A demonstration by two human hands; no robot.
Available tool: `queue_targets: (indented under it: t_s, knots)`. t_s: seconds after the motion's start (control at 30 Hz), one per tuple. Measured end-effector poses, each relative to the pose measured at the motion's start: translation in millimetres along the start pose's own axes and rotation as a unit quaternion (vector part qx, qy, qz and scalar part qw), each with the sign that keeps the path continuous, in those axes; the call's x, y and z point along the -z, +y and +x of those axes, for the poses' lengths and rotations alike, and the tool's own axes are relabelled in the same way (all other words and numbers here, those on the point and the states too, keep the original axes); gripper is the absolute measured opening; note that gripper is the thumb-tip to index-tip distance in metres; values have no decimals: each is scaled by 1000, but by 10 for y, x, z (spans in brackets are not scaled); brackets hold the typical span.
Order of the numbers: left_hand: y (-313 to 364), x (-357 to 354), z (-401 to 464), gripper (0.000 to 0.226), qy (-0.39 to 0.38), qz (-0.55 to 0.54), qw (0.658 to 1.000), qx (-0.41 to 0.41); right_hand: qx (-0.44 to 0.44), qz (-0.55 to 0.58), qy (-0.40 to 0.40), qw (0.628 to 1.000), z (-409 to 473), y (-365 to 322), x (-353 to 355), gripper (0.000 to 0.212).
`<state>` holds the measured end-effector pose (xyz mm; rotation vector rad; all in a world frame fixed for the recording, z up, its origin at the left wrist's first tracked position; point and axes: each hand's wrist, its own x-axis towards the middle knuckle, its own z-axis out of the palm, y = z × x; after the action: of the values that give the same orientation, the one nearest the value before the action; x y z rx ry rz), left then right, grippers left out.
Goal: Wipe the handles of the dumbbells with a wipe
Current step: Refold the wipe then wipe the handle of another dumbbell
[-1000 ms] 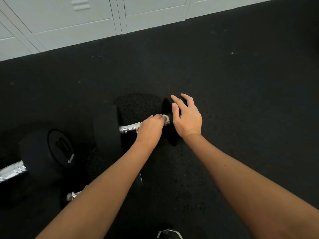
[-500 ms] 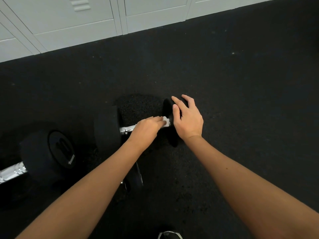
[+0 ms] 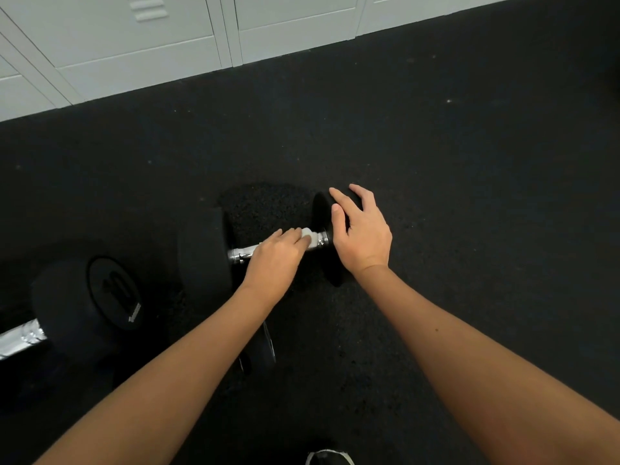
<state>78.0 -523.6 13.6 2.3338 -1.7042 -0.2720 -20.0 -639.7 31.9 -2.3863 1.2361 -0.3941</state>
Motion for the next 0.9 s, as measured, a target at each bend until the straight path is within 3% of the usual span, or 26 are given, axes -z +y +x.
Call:
queue_targets:
  t_s: [0.1, 0.23, 0.3, 0.4, 0.47, 0.63, 0.8, 0.9]
  knots:
    - [153, -2, 174, 39, -32, -3, 997, 72, -6, -1, -4, 1000, 33, -15, -3, 36]
    - [146, 17, 131, 37, 5, 6, 1000, 14, -5, 0, -3, 1000, 24, -16, 2, 36]
    - [76, 68, 115, 37, -30, 2, 999, 21, -4, 1, -2, 1000, 1, -2, 7, 36]
    - [65, 119, 396, 27, -115, 25, 984, 136, -3, 1, -3, 1000, -1, -4, 10, 36]
    - [127, 143, 550, 26, -167, 20, 972, 162, -7, 2, -7, 1000, 19, -21, 11, 36]
    - [74, 118, 267, 37, -77, 6, 996, 55, -3, 4, -2, 1000, 8, -6, 6, 36]
    - [109, 134, 371, 24, -118, 49, 983, 134, -4, 0, -4, 1000, 9, -19, 4, 36]
    - [237, 110, 241, 27, -58, 44, 994, 80, -7, -4, -8, 1000, 23, -17, 1, 36]
